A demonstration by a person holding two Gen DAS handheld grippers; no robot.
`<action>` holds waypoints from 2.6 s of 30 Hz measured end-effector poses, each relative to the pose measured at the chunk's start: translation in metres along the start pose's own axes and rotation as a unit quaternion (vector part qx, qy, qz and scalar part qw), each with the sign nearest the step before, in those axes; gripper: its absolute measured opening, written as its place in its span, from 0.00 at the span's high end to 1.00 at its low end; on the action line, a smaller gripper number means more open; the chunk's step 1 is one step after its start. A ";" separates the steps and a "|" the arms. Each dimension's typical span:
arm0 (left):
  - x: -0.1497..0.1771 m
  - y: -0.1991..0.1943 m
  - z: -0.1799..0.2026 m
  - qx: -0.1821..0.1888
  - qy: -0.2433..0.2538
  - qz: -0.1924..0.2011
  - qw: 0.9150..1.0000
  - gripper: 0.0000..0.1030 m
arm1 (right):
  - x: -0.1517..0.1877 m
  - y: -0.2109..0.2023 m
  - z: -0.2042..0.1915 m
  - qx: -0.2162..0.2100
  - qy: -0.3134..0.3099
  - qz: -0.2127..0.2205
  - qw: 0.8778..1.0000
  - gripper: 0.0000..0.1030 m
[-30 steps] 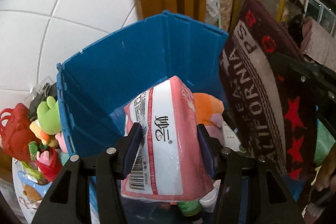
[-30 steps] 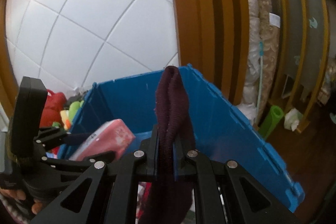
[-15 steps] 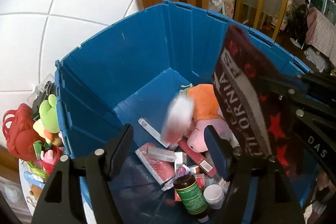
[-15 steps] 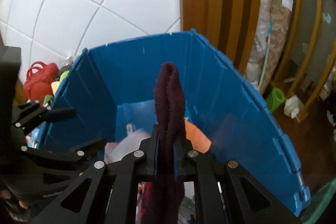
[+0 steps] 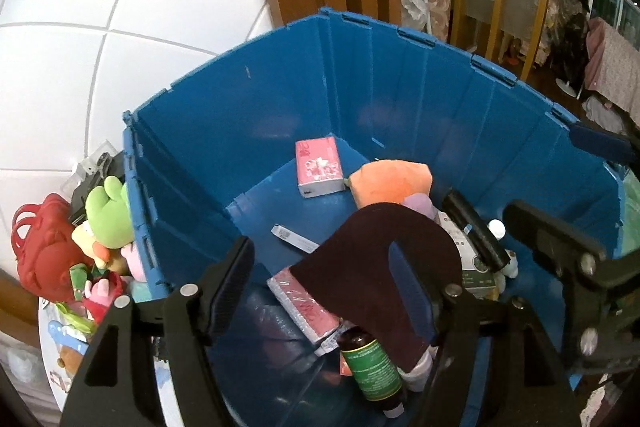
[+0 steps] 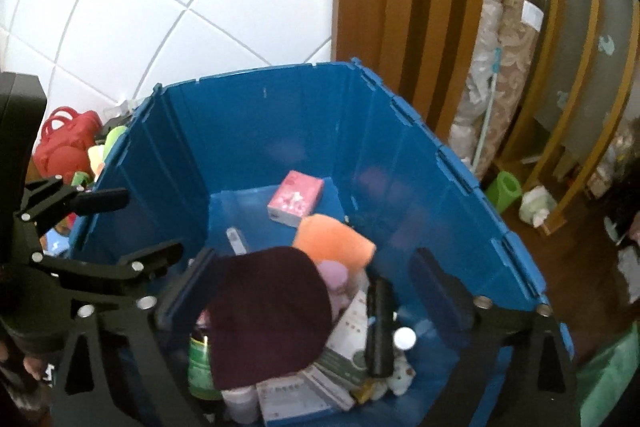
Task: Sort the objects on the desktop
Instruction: 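Release the tissue pack and hat into the crate with both grippers, then withdraw both grippers from the crate back over the table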
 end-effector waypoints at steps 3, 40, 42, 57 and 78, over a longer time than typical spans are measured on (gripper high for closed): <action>0.002 -0.010 -0.004 -0.004 -0.006 0.013 1.000 0.33 | 0.000 -0.010 -0.005 0.014 -0.012 0.009 1.000 0.00; 0.164 -0.127 -0.266 -0.136 -0.148 0.134 0.970 0.21 | -0.015 -0.090 -0.247 -0.130 -0.010 0.115 0.985 0.00; 0.186 -0.129 -0.287 -0.149 -0.161 0.126 0.968 0.21 | -0.009 -0.078 -0.266 -0.144 -0.009 0.101 0.984 0.00; 0.412 -0.104 -0.421 -0.245 -0.277 -0.022 0.929 0.21 | 0.085 0.029 -0.386 -0.204 -0.036 -0.050 0.977 0.00; 0.495 -0.045 -0.444 -0.192 -0.294 -0.084 0.933 0.21 | 0.223 0.126 -0.551 -0.251 -0.088 -0.231 0.936 0.00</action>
Point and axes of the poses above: each gripper's, at about its wrist camera, not at the fingertips, and y roughly the way its jaws point, z to its right, x to its underside, the point moved 8 cm from there along y, roughly the way its jaws point, and after that the axes turned 10 degrees about z, right-handed, at the moved point
